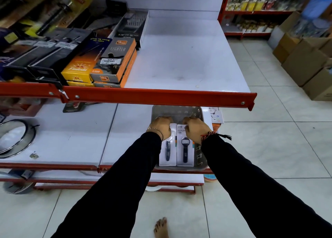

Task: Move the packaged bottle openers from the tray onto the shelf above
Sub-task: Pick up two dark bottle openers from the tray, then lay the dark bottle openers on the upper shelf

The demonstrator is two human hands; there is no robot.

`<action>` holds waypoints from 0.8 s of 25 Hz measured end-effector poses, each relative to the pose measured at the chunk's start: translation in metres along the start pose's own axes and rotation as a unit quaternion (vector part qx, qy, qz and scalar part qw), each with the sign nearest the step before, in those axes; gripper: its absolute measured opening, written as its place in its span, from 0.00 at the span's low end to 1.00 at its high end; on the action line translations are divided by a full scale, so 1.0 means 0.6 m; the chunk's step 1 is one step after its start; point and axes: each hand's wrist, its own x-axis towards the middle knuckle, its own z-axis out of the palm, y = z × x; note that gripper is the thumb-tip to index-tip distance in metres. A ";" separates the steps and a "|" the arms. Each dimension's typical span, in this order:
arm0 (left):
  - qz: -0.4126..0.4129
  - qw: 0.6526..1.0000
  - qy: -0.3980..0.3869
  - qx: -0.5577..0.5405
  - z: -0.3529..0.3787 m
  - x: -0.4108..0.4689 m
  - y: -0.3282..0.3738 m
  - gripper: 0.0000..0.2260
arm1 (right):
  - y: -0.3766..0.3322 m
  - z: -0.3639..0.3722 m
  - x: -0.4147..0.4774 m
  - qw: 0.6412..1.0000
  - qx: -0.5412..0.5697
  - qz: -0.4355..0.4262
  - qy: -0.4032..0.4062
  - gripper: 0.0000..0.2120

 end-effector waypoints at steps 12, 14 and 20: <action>0.010 0.984 0.165 -0.060 -0.138 -0.230 0.033 0.15 | -0.108 -0.133 -0.171 0.986 -0.039 -0.080 0.140 0.21; 0.021 0.980 0.194 -0.051 -0.176 -0.263 0.042 0.15 | -0.130 -0.176 -0.193 0.976 -0.040 -0.107 0.184 0.21; 0.039 0.964 0.262 -0.001 -0.335 -0.294 0.058 0.16 | -0.179 -0.338 -0.190 0.945 -0.030 -0.143 0.292 0.19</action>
